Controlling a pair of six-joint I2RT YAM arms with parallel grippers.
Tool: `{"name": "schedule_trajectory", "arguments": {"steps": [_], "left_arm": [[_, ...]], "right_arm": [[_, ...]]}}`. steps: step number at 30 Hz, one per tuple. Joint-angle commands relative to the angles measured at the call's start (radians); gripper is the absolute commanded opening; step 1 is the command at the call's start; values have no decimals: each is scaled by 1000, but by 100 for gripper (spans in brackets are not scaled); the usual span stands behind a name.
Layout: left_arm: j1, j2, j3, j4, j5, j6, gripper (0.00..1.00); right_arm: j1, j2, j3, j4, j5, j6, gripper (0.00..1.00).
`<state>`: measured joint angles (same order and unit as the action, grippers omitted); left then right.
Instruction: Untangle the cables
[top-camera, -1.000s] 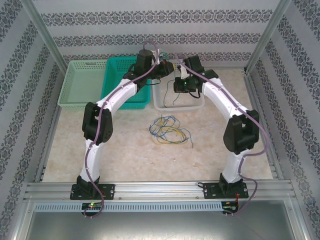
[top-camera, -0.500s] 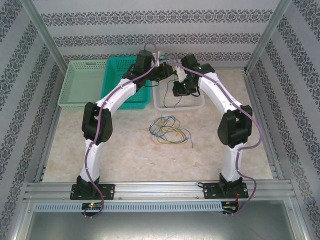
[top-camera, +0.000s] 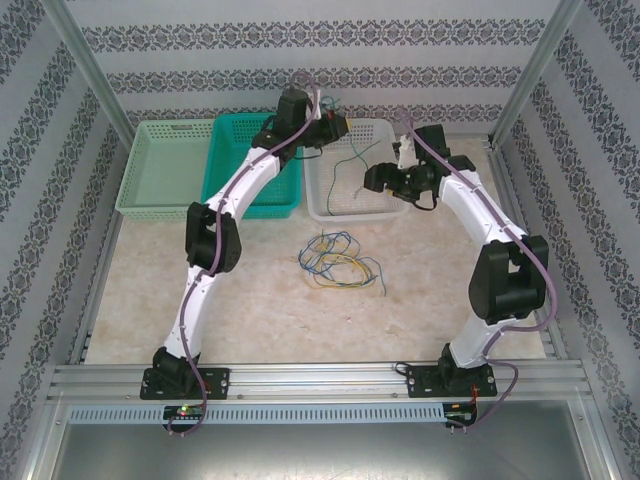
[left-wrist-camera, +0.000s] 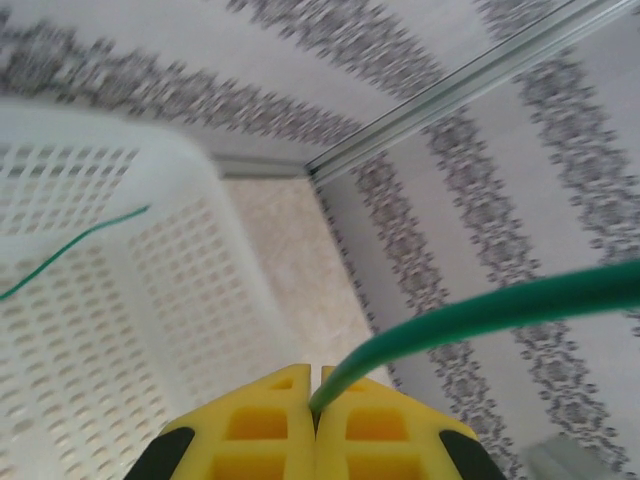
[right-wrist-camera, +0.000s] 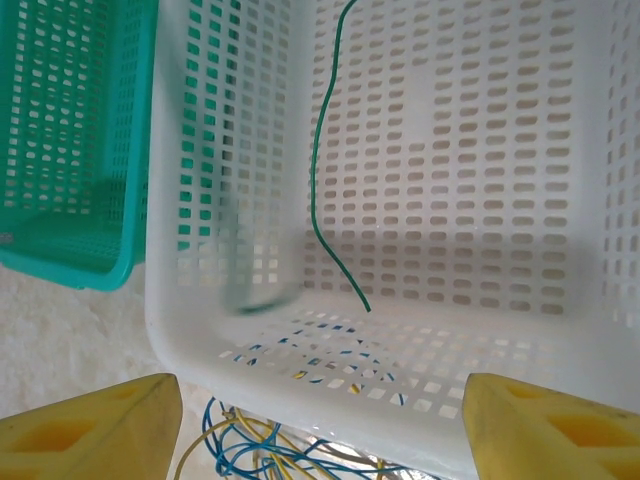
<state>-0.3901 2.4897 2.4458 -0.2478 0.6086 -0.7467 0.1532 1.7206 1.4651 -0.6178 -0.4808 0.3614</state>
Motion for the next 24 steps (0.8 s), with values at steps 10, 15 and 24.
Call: {"name": "schedule_trajectory", "arguments": {"steps": [10, 15, 24], "left_arm": [[14, 60, 43, -288, 2, 44, 75], [14, 23, 44, -320, -3, 71, 100], [13, -26, 44, -361, 10, 91, 100]], "right_arm": [[-17, -116, -124, 48, -12, 52, 76], [-18, -140, -155, 41, 0, 57, 76], [-18, -144, -155, 29, 12, 60, 76]]}}
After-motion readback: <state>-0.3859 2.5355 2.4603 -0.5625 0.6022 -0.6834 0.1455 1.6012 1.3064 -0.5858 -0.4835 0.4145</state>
